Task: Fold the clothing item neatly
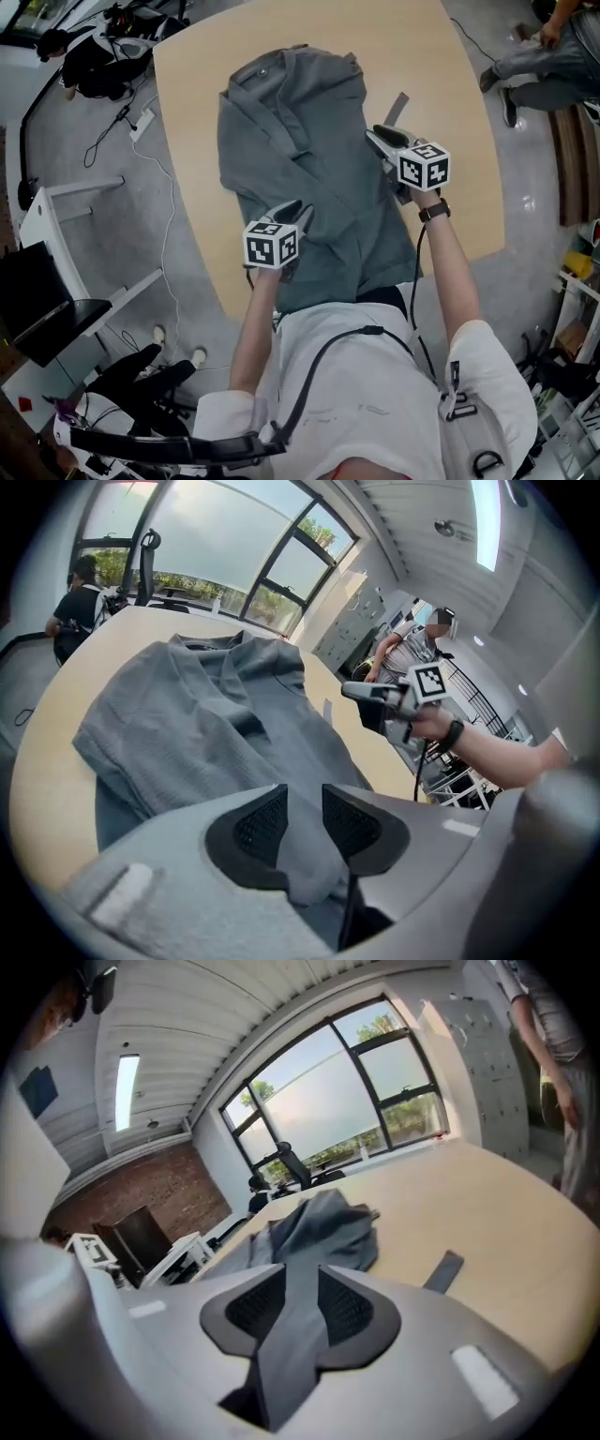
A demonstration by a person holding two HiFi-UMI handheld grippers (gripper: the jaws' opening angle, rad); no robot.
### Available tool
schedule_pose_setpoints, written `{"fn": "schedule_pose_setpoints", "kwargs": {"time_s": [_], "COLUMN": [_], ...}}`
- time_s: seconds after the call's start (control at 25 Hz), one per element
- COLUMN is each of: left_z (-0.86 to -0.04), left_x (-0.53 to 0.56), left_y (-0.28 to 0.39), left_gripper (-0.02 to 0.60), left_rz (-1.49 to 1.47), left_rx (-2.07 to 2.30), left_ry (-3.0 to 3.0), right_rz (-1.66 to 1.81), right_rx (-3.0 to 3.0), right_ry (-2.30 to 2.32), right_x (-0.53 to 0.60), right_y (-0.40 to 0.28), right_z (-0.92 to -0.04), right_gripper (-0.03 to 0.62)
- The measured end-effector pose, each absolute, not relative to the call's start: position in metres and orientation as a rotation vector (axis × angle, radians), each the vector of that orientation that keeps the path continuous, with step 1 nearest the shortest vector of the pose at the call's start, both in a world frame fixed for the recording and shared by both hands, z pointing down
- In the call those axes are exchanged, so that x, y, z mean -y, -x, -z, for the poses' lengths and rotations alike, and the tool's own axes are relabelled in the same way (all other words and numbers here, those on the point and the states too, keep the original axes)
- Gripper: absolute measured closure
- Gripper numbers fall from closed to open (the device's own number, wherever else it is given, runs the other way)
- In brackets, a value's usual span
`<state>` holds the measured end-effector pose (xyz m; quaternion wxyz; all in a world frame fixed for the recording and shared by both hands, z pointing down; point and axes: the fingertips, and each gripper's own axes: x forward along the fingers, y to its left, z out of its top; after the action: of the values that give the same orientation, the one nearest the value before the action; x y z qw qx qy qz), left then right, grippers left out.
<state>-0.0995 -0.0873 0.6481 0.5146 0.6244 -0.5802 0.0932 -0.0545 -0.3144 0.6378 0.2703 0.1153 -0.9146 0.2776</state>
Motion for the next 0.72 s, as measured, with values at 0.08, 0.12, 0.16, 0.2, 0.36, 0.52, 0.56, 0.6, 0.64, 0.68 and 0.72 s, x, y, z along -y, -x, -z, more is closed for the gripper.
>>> {"fn": "schedule_pose_setpoints", "kwargs": {"time_s": [0.08, 0.12, 0.16, 0.2, 0.36, 0.52, 0.56, 0.6, 0.64, 0.68, 0.72], "left_z": [-0.650, -0.651, -0.653, -0.654, -0.660, -0.665, -0.666, -0.668, -0.669, -0.671, -0.673], "left_x": [0.099, 0.105, 0.110, 0.116, 0.136, 0.144, 0.145, 0.145, 0.145, 0.146, 0.146], "left_y": [0.095, 0.094, 0.093, 0.092, 0.086, 0.086, 0.086, 0.088, 0.089, 0.092, 0.094], "left_gripper": [0.460, 0.460, 0.460, 0.460, 0.460, 0.460, 0.460, 0.460, 0.460, 0.460, 0.460], "left_rz": [-0.237, -0.244, -0.250, -0.255, -0.282, -0.314, -0.317, -0.319, -0.318, -0.318, -0.318], "left_rx": [1.382, 1.380, 1.379, 1.378, 1.357, 1.334, 1.329, 1.325, 1.321, 1.319, 1.318], "left_ry": [-1.499, -1.495, -1.490, -1.487, -1.491, -1.495, -1.495, -1.494, -1.492, -1.490, -1.487], "right_rz": [-0.710, -0.683, -0.653, -0.627, -0.580, -0.455, -0.408, -0.374, -0.359, -0.357, -0.353], "right_rx": [2.464, 2.460, 2.455, 2.447, 2.392, 2.304, 2.279, 2.265, 2.266, 2.281, 2.301], "right_ry": [-0.403, -0.433, -0.451, -0.461, -0.419, -0.200, -0.171, -0.160, -0.160, -0.164, -0.165], "right_x": [0.374, 0.400, 0.424, 0.446, 0.503, 0.488, 0.481, 0.475, 0.470, 0.466, 0.463], "right_y": [0.067, 0.076, 0.086, 0.098, 0.149, 0.193, 0.198, 0.201, 0.205, 0.208, 0.211], "right_z": [-0.644, -0.648, -0.654, -0.661, -0.690, -0.718, -0.724, -0.729, -0.734, -0.736, -0.737], "right_gripper": [0.488, 0.491, 0.493, 0.493, 0.484, 0.411, 0.386, 0.382, 0.385, 0.401, 0.432]}}
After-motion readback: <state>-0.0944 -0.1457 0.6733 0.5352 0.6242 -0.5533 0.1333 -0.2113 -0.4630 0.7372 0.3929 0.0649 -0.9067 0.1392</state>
